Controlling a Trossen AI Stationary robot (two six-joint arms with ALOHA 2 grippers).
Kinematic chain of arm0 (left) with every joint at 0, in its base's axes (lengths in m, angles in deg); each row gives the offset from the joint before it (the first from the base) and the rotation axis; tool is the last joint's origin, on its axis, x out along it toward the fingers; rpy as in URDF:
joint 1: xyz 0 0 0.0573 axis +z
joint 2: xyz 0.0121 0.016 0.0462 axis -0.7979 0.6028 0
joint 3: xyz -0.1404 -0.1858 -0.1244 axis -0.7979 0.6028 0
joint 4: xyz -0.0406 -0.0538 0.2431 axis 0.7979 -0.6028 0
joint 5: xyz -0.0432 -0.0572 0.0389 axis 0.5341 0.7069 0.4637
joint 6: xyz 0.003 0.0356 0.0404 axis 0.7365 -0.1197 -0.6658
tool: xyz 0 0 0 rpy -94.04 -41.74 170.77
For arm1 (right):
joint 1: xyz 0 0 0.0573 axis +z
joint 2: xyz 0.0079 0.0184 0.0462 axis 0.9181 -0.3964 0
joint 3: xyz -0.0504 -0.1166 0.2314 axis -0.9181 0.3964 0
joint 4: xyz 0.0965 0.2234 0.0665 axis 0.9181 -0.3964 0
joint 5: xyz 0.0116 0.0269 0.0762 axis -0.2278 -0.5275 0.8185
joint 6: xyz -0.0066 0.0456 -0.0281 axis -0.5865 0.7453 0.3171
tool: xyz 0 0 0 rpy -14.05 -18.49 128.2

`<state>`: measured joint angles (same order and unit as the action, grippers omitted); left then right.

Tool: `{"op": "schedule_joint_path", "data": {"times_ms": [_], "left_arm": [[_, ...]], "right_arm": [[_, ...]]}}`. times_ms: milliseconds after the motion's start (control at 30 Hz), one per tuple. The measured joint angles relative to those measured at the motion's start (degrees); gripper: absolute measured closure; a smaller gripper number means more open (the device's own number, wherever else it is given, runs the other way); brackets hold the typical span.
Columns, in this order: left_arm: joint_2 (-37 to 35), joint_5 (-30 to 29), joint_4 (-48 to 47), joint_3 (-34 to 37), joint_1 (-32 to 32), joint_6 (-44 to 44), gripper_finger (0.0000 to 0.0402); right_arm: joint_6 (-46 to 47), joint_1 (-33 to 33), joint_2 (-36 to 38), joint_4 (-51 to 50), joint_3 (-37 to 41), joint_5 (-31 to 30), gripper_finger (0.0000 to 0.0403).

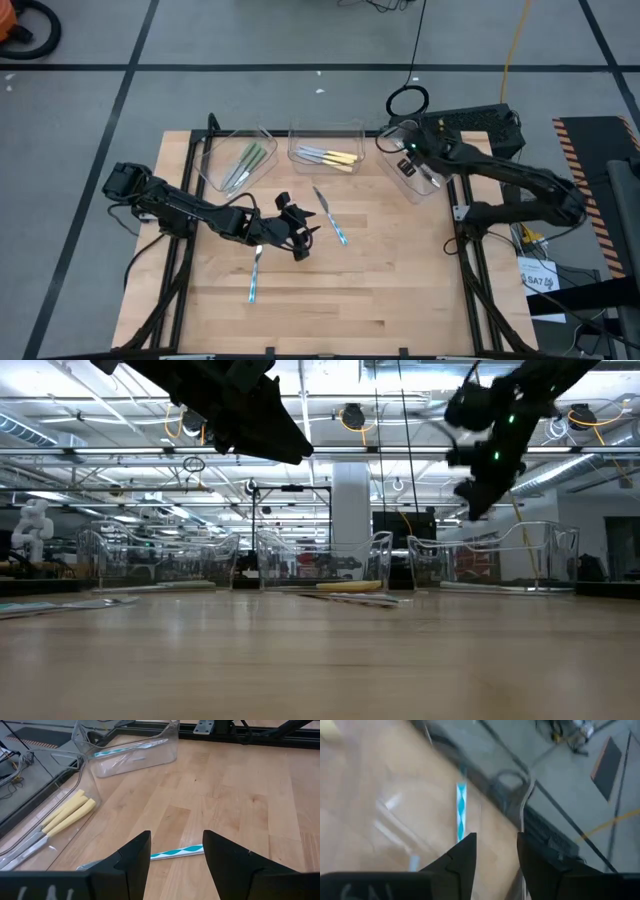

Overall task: Sort silverware by color (type)
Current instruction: Put the top blue table knife into the right transparent bin

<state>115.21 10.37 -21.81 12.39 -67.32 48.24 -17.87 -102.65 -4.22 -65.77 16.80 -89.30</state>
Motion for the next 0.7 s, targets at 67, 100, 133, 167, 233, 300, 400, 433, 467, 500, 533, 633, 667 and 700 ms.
{"op": "schedule_joint_path", "data": {"times_ms": [67,100,133,167,233,300,400,433,467,500,533,633,667,700], "left_arm": [[0.0,0.0,0.0,0.0,0.0,0.2,0.0213],[0.0,0.0,0.0,0.0,0.0,0.2,0.0213],[0.0,0.0,0.0,0.0,0.0,0.2,0.0213],[0.0,0.0,0.0,0.0,0.0,0.2,0.0213],[0.0,0.0,0.0,0.0,0.0,0.3,0.0213],[0.0,0.0,0.0,0.0,0.0,0.4,0.0213],[0.0,0.0,0.0,0.0,0.0,0.5,0.0213],[0.0,0.0,0.0,0.0,0.0,0.6,0.0213],[0.0,0.0,0.0,0.0,0.0,0.8,0.0213],[0.0,0.0,0.0,0.0,0.0,1.0,0.0213],[0.0,0.0,0.0,0.0,0.0,1.3,0.0213],[0.0,0.0,0.0,0.0,0.0,1.8,0.0213],[0.0,0.0,-0.1,0.0,0.0,1.8,0.0213],[0.0,0.0,-0.1,0.0,0.0,1.9,0.0213]], "right_arm": [[2.2,2.7,3.6,-0.9,-1.0,0.6,0.0266],[3.5,4.2,5.3,-1.1,-1.2,2.1,0.0266],[4.9,5.8,6.9,-0.9,-1.4,3.9,0.0266],[6.3,7.5,8.4,-0.6,-1.4,6.3,0.0266],[9.0,11.5,10.6,0.3,-1.4,9.9,0.0266],[11.8,15.9,11.8,1.6,-1.4,12.3,0.0266],[16.1,22.7,11.9,3.5,-1.4,13.6,0.0266],[16.9,25.0,11.8,4.1,-1.4,13.4,0.0266],[18.0,27.3,11.3,4.7,-1.4,13.3,0.0266],[18.9,29.5,10.8,5.2,-1.4,12.8,0.0266],[19.7,31.8,10.1,5.7,-1.4,12.0,0.0266],[21.8,39.0,7.1,8.2,-1.4,8.5,0.0266],[22.3,41.5,5.8,9.2,-1.4,6.8,0.0266],[22.6,44.0,4.1,10.1,-1.4,5.2,0.0266]]}}
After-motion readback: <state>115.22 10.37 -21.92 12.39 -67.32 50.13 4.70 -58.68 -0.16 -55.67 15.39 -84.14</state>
